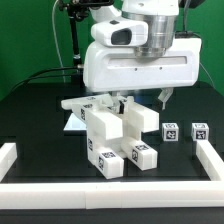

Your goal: Assemble chair

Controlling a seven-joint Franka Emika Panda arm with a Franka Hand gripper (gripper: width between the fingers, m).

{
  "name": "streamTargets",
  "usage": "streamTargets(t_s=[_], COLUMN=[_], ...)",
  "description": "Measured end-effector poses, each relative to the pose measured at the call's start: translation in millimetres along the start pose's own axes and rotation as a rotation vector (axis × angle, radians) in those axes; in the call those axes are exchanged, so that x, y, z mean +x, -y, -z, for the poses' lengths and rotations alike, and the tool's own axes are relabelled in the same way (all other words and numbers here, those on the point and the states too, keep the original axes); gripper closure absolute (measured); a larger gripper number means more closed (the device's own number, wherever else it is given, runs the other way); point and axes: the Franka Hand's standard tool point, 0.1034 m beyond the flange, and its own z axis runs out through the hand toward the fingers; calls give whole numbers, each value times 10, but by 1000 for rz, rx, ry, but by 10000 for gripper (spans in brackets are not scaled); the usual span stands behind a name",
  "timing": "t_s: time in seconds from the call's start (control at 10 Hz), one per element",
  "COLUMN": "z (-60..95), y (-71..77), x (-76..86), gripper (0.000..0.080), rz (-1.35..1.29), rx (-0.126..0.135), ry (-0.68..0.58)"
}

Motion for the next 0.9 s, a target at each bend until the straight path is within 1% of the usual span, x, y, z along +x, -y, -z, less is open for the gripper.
streamTargets(t_s=[0.3,0.4,0.5,0.6,0.7,0.8,0.9], z=[-2,19,195,379,465,552,639], y=[0,7,75,226,399,569,701], x=[-1,-3,-27,-32,-96,-120,-100], gripper=[151,151,151,151,151,151,151], rz=[0,-5,-65,-131,-177,-224,-277], rx=[0,2,16,19,22,22,31], ry=[0,5,52,38,33,24,14])
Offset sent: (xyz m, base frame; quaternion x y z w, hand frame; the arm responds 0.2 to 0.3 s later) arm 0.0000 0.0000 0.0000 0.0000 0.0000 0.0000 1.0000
